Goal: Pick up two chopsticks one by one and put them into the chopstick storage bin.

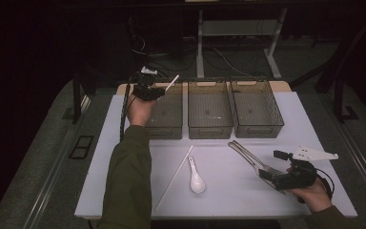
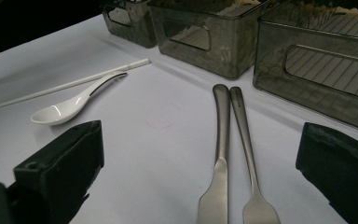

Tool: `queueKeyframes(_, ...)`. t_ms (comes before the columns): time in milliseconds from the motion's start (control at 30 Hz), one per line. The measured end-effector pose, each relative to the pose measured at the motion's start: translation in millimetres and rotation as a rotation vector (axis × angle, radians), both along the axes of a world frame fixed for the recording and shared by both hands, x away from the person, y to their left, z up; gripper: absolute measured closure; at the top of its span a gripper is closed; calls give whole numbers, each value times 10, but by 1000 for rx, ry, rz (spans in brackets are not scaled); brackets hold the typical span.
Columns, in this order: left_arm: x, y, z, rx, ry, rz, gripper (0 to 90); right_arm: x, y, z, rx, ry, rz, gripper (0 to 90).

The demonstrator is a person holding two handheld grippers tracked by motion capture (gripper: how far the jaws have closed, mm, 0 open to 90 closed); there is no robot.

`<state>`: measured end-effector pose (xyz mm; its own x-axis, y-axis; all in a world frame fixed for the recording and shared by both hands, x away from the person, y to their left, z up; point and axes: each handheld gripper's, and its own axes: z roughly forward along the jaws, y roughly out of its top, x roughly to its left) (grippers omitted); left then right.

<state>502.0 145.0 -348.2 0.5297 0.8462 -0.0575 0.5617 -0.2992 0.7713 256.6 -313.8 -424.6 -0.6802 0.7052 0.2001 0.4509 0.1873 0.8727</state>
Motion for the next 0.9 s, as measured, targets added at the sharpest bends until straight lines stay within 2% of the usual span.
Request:
queueKeyframes(233, 63, -43, -108, 44, 35, 14, 839, -2, -11, 4, 6, 0, 2, 9)
queueKeyframes(300, 77, -49, -128, 72, 51, 18, 839, -1, -9, 2, 5, -2, 4, 9)
queueKeyframes(433, 91, -75, -182, 98, 74, 25, 839, 0, -11, 2, 5, -1, 4, 9)
queueKeyframes(900, 111, -124, -245, 124, 91, 28, 831, 0, -10, 4, 7, 0, 6, 9)
